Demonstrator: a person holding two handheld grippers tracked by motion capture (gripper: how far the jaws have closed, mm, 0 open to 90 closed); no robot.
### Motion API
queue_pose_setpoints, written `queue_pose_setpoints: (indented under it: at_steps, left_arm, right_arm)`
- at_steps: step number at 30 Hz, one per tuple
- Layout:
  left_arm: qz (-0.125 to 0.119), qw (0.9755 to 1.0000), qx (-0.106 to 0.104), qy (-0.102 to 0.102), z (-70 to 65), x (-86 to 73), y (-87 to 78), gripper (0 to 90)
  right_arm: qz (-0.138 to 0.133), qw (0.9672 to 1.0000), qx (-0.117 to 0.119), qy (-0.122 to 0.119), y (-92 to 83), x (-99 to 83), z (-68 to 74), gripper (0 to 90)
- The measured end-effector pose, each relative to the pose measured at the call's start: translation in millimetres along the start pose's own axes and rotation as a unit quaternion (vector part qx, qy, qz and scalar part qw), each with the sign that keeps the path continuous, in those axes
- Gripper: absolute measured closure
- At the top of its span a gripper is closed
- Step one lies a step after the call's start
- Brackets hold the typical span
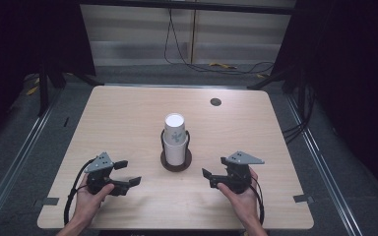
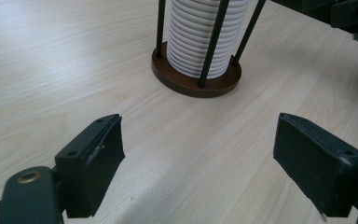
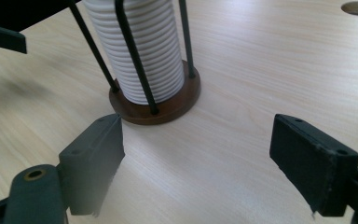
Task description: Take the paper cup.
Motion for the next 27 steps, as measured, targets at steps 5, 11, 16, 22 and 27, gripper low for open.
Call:
queue_pose_setpoints:
  at_steps: [5,11,16,22,27]
  left_arm:
    - [0.002,1.0,-0.003,-0.004,-1.3,-1.5,-0.1,16.0]
    - [-0.002,1.0,-0.006,-0.002,-2.3,-1.1,-1.8,15.9]
    - [-0.007,1.0,0.002,0.004,-2.2,-0.9,-3.3,16.0]
    - [-0.007,1.0,-0.002,0.0,-3.2,-1.2,-2.8,16.0]
    - [-0.002,1.0,-0.002,-0.004,-2.7,-2.9,-1.2,16.3]
  right_arm:
    - [-0.002,0.9998,0.016,-0.012,2.0,11.6,11.3,18.2]
    - [0.003,0.9992,0.029,-0.027,8.0,23.2,18.8,19.0]
    - [0.015,0.9989,0.036,-0.027,10.7,30.4,15.2,19.0]
    - [0.016,0.9981,0.052,-0.031,10.8,39.9,18.3,19.7]
    - [0.009,0.9972,0.064,-0.036,8.9,51.6,22.5,20.3]
Point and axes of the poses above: each handheld gripper's, and its own axes: y roughly forward along the jaws, x roughly out of its top, z roughly to its left, the point moved 9 cm from there along y, roughly forward along the jaws, and after that the axes turned 9 degrees about x, right-handed, at the moved point
